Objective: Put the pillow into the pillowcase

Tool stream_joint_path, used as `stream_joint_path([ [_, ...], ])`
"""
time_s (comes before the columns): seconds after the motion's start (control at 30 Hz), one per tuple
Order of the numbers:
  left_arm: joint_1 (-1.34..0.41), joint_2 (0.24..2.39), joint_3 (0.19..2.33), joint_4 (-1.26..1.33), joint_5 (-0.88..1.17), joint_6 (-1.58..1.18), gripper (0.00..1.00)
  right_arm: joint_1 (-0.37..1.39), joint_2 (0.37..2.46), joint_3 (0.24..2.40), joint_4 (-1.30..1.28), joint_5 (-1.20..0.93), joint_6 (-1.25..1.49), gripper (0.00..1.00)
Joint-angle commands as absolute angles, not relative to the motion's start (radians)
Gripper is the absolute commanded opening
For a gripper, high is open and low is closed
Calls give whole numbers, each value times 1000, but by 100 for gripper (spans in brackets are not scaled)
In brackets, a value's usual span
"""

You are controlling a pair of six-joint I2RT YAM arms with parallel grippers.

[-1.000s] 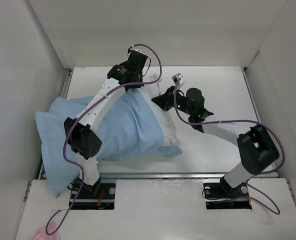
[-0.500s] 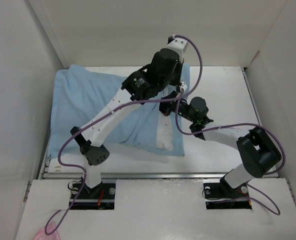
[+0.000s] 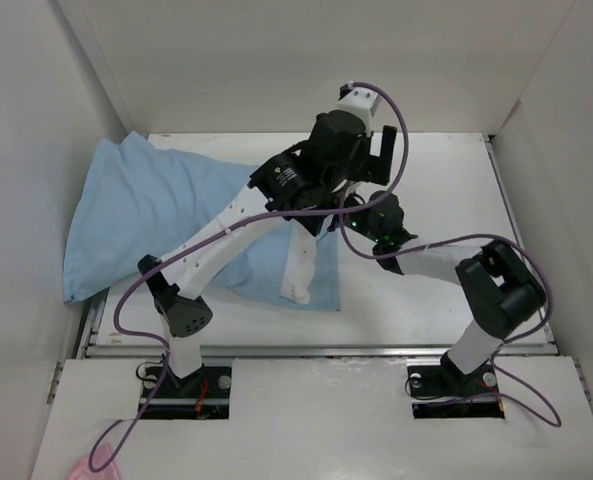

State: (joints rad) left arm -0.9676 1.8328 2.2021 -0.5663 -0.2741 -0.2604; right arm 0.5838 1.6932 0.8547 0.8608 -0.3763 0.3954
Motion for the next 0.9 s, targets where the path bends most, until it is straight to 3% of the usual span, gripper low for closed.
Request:
stream_joint_path([
  [0.0,-928,1734,2114,-569,-415,-298,100,549,1544,812,718,-316,426,100],
  [0.2,-928,1671,1977,-667,-650,-295,100,388,1361,663,540,-238,505,100],
  [0.37,-928,1752,1959,-754,-574,-285,100,344,1172,652,283,-56,473,100],
  [0.53,-960,2001,2065,-1016,-655,-386,100,310,1131,664,170,15,462,100],
  [0.67,-960,2108,2085,-1080,-695,-465,100,301,1120,664,147,37,462,100],
  [0.87,-873,2138,1904,-1132,-762,-629,100,301,1147,673,138,-20,472,100],
])
